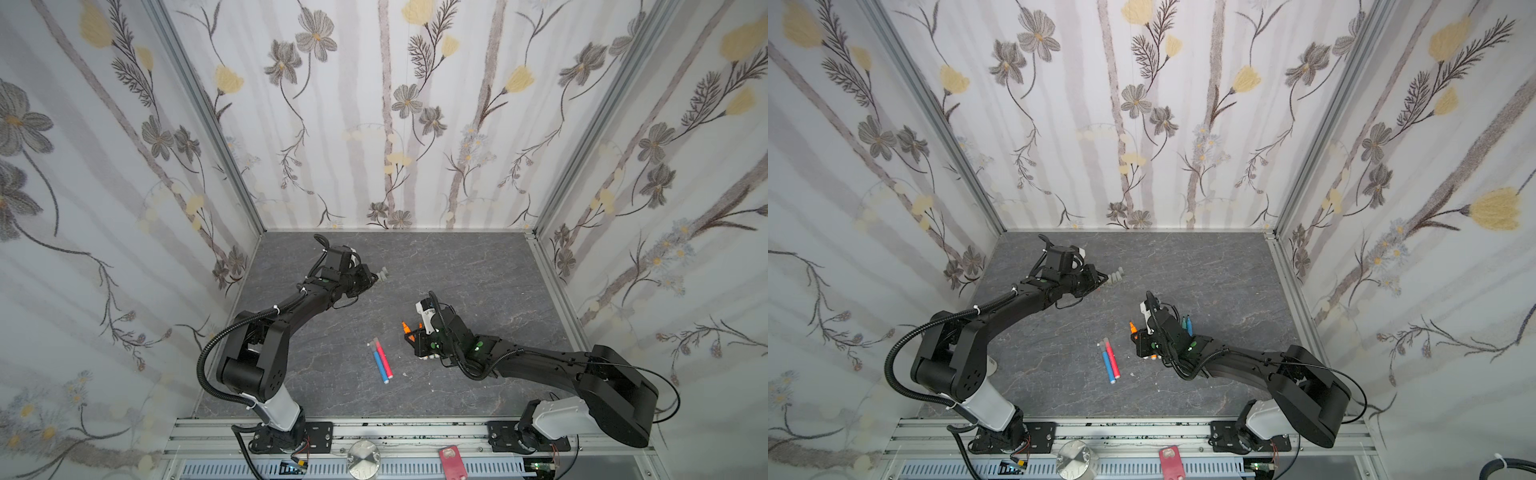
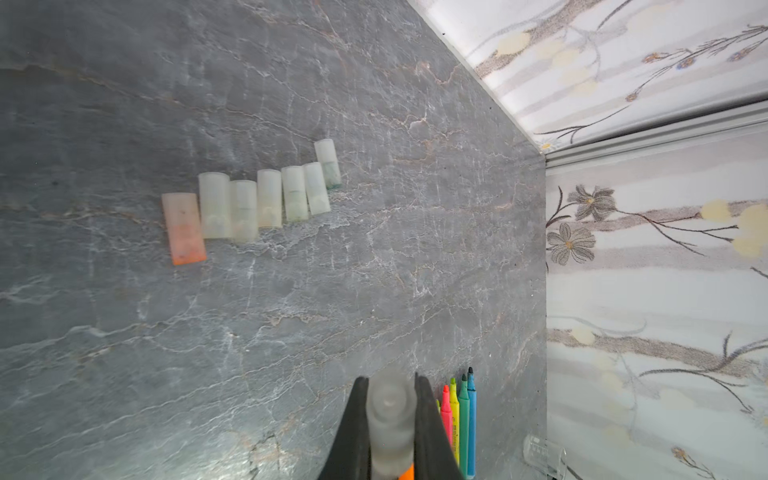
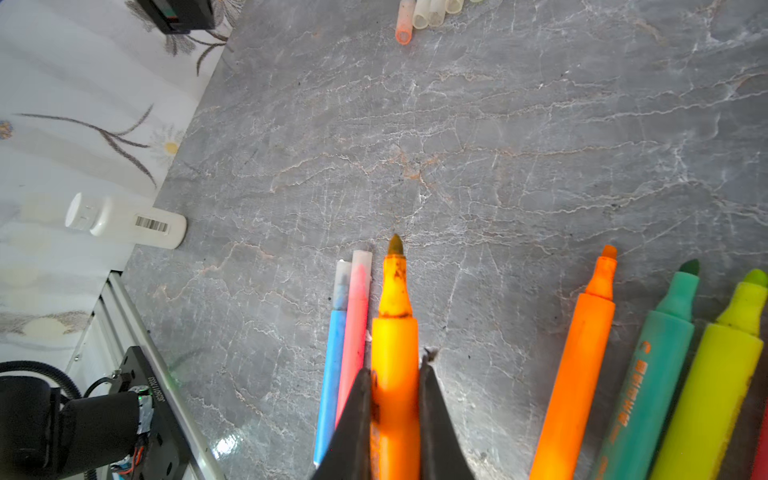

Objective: Open the pen caps
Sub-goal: 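Lay the uncapped orange marker in the marker row with right while left carries cap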

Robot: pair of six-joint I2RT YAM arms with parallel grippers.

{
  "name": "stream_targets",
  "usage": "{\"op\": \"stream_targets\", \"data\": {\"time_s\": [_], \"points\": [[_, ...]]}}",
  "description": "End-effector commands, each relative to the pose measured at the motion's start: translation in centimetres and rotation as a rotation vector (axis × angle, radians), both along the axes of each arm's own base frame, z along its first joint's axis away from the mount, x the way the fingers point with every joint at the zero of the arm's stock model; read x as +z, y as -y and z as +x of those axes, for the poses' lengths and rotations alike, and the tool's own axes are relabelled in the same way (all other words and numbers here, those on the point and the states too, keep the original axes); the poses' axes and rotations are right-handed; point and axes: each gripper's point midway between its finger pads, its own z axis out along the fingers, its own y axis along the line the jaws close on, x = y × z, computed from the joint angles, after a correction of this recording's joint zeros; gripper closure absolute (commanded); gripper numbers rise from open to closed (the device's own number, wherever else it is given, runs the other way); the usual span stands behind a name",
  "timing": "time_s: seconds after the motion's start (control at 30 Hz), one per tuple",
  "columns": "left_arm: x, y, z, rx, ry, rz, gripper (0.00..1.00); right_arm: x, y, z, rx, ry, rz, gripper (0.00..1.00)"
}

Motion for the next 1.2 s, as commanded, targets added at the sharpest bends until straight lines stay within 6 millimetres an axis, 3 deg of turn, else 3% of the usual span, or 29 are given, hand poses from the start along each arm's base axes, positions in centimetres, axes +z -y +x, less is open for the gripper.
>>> {"op": "stream_targets", "data": {"time_s": [0.0,0.23,0.37,0.43,0.7,1.17], "points": [[-0.1,-2.2,-0.2,0.021,0.018,0.029,1.00,-0.9,0.6,0.8,-0.075,-0.007,-0.059,1.00],[-0.8,-6.9,-2.0,0.081,0.005,0.058,1.00,-2.4,0.5,1.8,-0.171,-0.006,-0.203,1.00],[-1.2,-8.4,-3.0,0.098,-0.003,0.052,1.00,-3.2,1.3,2.3,-0.232,-0.015,-0.279,0.99],[-1.3,-9.0,-3.4,0.107,-0.006,0.053,1.00,-4.5,1.7,2.5,-0.253,-0.021,-0.339,0.97],[-2.1,-10.0,-4.2,0.119,-0.016,0.043,1.00,-5.6,2.2,3.2,-0.279,-0.013,-0.426,0.97],[-2.1,-10.4,-3.9,0.125,-0.010,0.034,1.00,-7.2,2.1,3.7,-0.279,-0.036,-0.518,0.89]]}}
